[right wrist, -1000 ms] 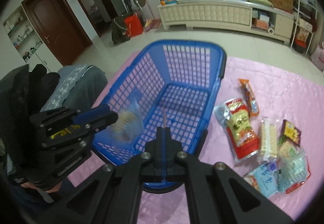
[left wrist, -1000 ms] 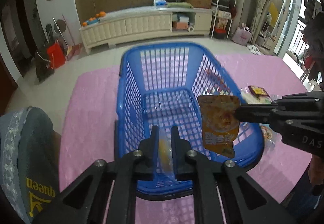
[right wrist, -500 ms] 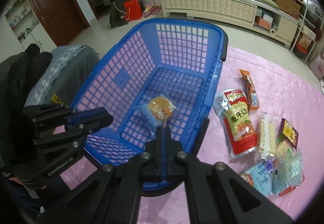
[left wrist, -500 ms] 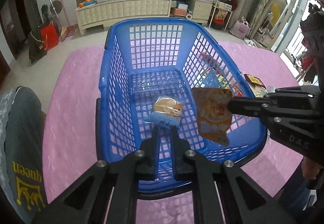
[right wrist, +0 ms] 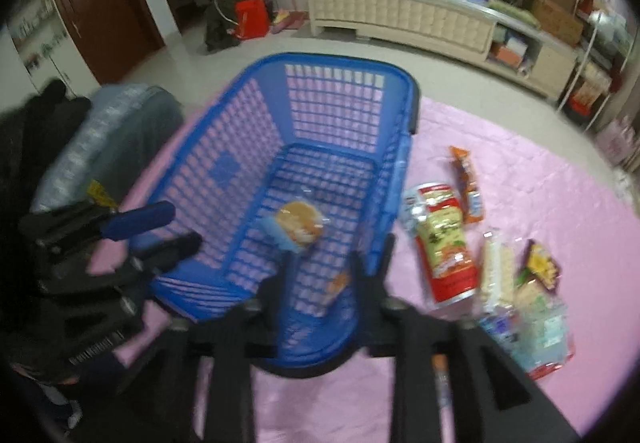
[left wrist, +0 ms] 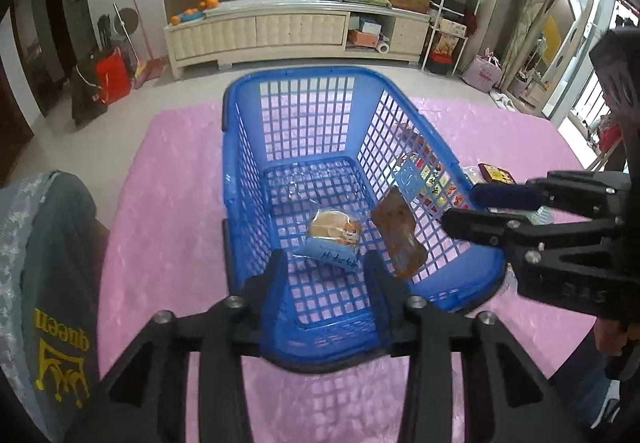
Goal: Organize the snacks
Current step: 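Withdraw both tools from the basket back toward the snack pile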
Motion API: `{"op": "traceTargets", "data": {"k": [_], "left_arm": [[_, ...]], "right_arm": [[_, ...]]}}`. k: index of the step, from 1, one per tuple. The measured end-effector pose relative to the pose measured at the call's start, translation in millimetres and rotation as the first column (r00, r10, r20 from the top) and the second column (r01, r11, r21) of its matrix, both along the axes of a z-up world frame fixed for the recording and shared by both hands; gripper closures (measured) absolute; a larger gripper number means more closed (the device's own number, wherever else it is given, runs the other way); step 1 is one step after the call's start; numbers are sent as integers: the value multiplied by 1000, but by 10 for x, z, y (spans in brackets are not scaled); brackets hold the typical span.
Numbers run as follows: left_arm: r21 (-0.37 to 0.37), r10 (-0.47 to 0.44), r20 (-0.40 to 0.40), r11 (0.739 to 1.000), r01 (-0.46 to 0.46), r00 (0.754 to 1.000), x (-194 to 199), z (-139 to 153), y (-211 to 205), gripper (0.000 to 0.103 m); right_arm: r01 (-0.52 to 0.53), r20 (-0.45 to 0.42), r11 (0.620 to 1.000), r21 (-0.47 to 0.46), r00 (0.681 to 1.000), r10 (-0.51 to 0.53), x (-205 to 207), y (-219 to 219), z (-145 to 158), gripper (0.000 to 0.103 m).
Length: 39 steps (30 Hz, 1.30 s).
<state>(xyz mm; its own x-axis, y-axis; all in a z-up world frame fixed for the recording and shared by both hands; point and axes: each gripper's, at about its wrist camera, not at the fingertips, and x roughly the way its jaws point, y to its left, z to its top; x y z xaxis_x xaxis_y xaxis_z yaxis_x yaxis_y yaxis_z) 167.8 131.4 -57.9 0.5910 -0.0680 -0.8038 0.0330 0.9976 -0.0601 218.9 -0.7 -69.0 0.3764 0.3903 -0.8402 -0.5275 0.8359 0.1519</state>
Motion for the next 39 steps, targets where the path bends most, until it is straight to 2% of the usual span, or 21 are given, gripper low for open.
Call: {"op": "traceTargets", "data": {"k": [2,4,7,9,14,17,19,26,29,39], "left_arm": [[23,-9,23,1000,9,1000,-67,85,-56,57],[42,-17,42,999,15,999,-142,183,-108,57],[43,-8,63,999,5,998,-228,317,-170,52],[34,-5,81,999,3,997,-281,394,-218,43],[23,-23,120,1000,21,992,-421,575,-430,34],[20,-47,148,999,44,988,-493,661,-643,27],[19,-64,162,998,62,985,-504,700,-762,25],[54,-176,166,984,169,970,-499,670,-1316,24],[40,-202,150,979,199,968,-444,588,-1513,24],[10,-220,78,976,220,972,-296,268,-1861,24]], "right_arm": [[26,43,1000,-16,999,-25,-46,-40,73,28],[46,120,999,-27,992,-42,-131,-104,195,27],[58,121,998,5,991,-58,-193,-251,308,27],[66,128,998,13,989,-67,-237,-339,350,26],[94,145,995,33,985,-98,-383,-676,468,25],[108,170,993,44,979,-114,-502,-926,544,16],[117,184,992,38,975,-122,-568,-1092,570,15],[174,173,985,20,969,-175,-697,-1579,502,15],[186,161,982,-9,970,-182,-714,-1753,427,15],[234,121,970,-58,967,-226,-632,-2277,112,15]]}}
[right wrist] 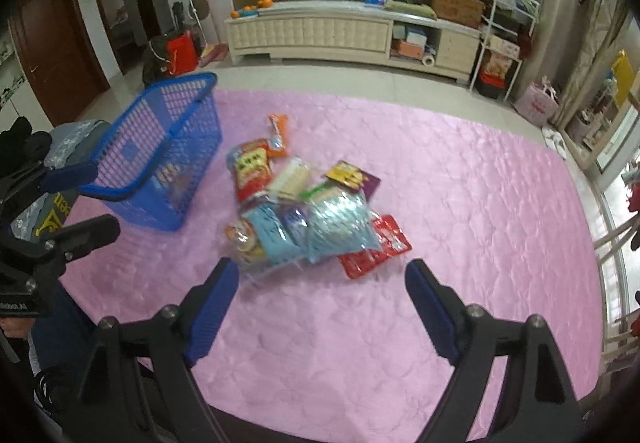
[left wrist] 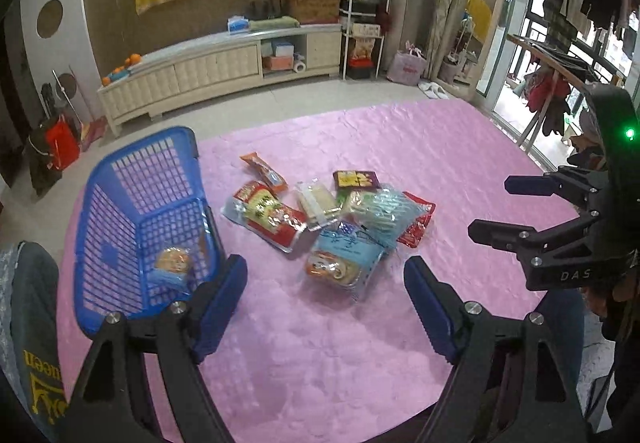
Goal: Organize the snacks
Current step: 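Withdraw both tools from the basket back toward the snack pile, then grasp the blue-striped bread bag with the right gripper while the left grasps a blue bread pack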
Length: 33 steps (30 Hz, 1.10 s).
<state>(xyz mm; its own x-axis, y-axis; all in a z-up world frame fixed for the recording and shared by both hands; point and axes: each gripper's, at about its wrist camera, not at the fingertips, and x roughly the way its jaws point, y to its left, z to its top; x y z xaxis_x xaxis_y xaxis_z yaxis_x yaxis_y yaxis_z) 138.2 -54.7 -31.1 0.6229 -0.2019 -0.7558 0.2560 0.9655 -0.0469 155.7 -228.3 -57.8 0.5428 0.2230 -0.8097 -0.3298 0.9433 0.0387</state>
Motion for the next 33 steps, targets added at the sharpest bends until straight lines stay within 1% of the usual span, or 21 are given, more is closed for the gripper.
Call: {"op": "traceTargets", "data": {"k": [3,4,5,6,9,12,18,24,28,31,32,33], "left_arm": [[-17,22,-31,1000,-23,999,48,-138,-50,24],[-19,27,-36,999,-28,999,58,-190,-63,24],[-16,26,-38,1000,-26,999,65,-226,-88,24],[-14,22,-44,1000,-23,999,70,-285,-110,24],[-14,36,-82,999,-37,996,142,-451,-152,24],[-3,44,-117,999,-45,992,246,-599,-180,24],[19,44,-159,999,-42,986,447,-815,-202,24],[11,69,-204,998,-68,977,601,-973,-152,24],[16,72,-207,997,-70,976,615,-1006,-134,24],[35,66,-203,998,-60,977,635,-1020,-137,24],[40,70,-206,997,-63,976,646,-1030,-127,24],[38,73,-208,997,-66,976,653,-1033,-117,24]], "right_arm": [[3,-29,1000,-6,1000,-3,61,-76,-170,15],[3,-40,1000,-7,999,-4,76,-100,-232,15],[4,-64,1000,-10,998,-5,127,-124,-356,15],[4,-64,1000,-10,998,-5,127,-124,-356,15],[-8,-97,1000,-20,995,6,255,-132,-558,15],[-15,-105,1000,-24,994,12,320,-121,-622,15],[-38,-138,999,-30,990,34,605,-47,-852,15],[-68,-157,996,-51,986,59,885,116,-1048,15],[-72,-164,993,-88,985,57,992,192,-1147,15],[-71,-151,995,-76,987,59,1024,203,-1187,15],[-75,-144,995,-70,988,65,1023,203,-1186,17],[-83,-127,994,-64,989,75,1015,203,-1182,22]]}}
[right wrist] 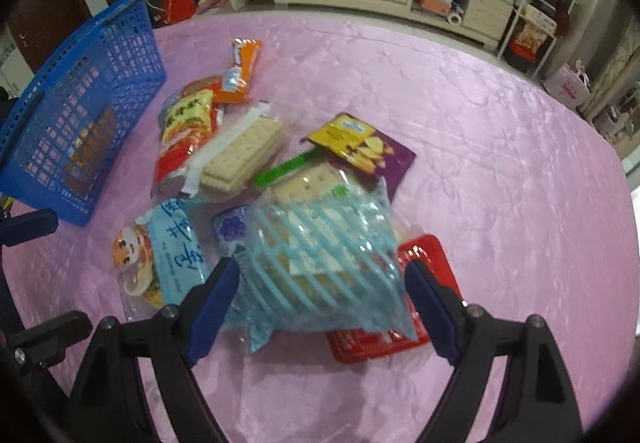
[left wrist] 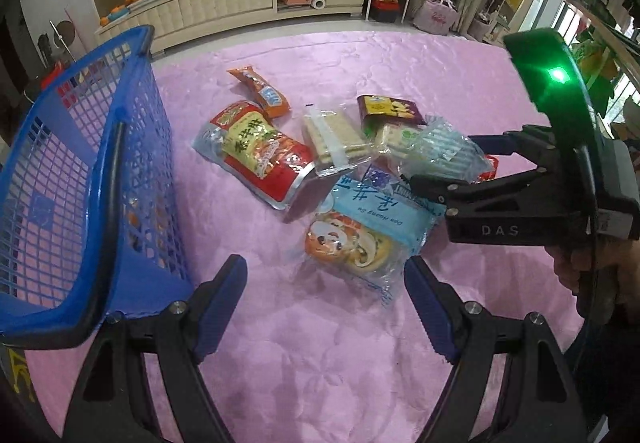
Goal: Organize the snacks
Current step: 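Grasp the blue-striped bread bag with the right gripper while the left grasps a blue bread pack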
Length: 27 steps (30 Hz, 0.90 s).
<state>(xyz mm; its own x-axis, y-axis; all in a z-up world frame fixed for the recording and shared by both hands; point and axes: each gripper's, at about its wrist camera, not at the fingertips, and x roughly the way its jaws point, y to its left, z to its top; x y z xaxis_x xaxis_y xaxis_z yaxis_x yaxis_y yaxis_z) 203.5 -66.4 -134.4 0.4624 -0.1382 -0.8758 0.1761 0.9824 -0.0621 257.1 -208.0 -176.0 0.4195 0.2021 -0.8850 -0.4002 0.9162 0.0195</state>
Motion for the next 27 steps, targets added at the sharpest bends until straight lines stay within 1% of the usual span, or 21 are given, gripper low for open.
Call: {"op": "traceTargets", "data": {"k": [1,2,3,4,5,6,8,10,15,18,21,24,27], "left_arm": [[-5,1,-1,1000,-1,1000,7,-4,7,24],[-11,-1,-3,1000,1,1000,16,-6,9,24],[-14,-17,-2,1000,17,1000,18,-1,-2,24],[-11,-38,-2,999,38,999,31,-10,-27,24],[1,-72,0,997,72,997,38,-8,-70,24],[14,-91,4,996,91,996,44,-6,-103,24],[27,-118,5,993,118,993,64,-6,-153,24],[27,-134,-2,991,134,991,95,-18,-193,24],[34,-163,-27,986,164,986,176,-96,-242,24],[39,-191,-56,980,193,980,232,-174,-282,24],[45,-209,-76,976,213,975,326,-258,-348,24],[45,-222,-100,973,228,970,402,-343,-415,24],[74,-235,-99,967,243,967,457,-414,-466,24]], "right_arm": [[-20,28,1000,-8,999,20,-23,11,0,27],[-35,49,999,-16,998,36,-35,11,-2,28],[-58,61,998,1,996,57,-45,-4,-15,31],[-58,61,998,1,996,57,-45,-4,-15,34],[-65,64,998,8,996,65,-44,-12,-17,38],[-70,69,997,22,995,69,-56,-35,6,40],[-58,79,997,59,995,53,-68,-102,68,41],[-45,112,996,82,993,36,-140,-181,175,41],[-19,149,994,110,989,2,-319,-296,376,41],[-11,148,994,108,989,-5,-363,-308,364,41],[15,122,994,112,992,-29,-481,-386,256,41],[29,111,993,113,993,-41,-470,-427,210,41],[48,97,991,126,993,-61,-460,-480,174,41]]}}
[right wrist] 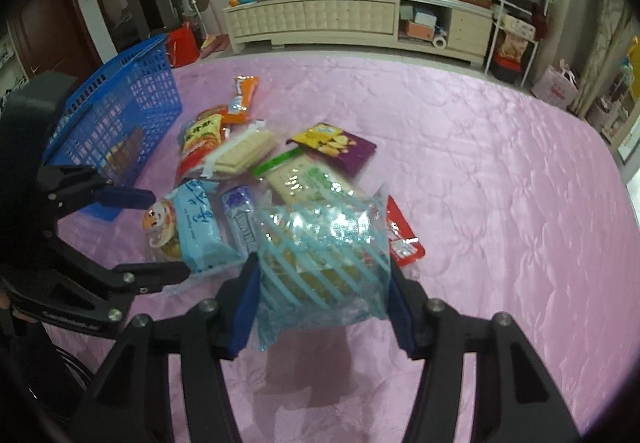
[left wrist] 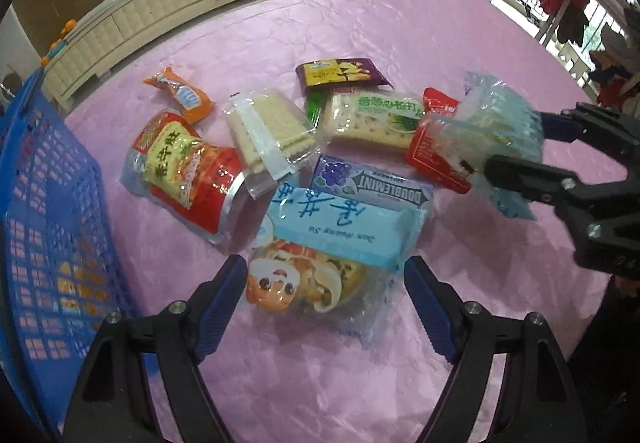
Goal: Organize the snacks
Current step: 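Grasp the blue-striped bread bag with the right gripper while the left grasps a blue bread pack, then carry both bread bags over the blue basket and release them inside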
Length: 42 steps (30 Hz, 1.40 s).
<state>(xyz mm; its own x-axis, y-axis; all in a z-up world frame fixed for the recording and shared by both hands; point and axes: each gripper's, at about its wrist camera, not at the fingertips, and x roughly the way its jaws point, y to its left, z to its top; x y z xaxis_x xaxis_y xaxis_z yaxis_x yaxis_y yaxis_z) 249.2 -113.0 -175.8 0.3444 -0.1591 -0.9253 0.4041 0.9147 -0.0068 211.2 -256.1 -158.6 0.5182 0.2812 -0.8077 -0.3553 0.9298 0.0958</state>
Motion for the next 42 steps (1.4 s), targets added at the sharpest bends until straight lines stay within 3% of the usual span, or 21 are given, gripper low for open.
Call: {"op": "traceTargets", "data": {"k": [7,23,29,34,42], "left_arm": [[-17,0,-51,1000,0,999,192,-124,9,24],[69,-35,-20,997,36,999,170,-156,-282,24],[38,12,-24,999,-11,1000,124,-123,-188,34],[-16,77,13,997,-77,997,6,55,-62,35],[-107,95,130,991,-81,987,-291,657,107,35]], "right_arm": [[21,-20,999,34,1000,-20,56,-65,-71,41],[25,-32,999,42,999,-23,22,-47,-55,41],[43,-52,998,38,998,-41,-79,-41,-48,41],[49,-34,999,4,998,-49,-222,-30,79,41],[43,33,999,-22,999,-42,-386,118,491,41]]}}
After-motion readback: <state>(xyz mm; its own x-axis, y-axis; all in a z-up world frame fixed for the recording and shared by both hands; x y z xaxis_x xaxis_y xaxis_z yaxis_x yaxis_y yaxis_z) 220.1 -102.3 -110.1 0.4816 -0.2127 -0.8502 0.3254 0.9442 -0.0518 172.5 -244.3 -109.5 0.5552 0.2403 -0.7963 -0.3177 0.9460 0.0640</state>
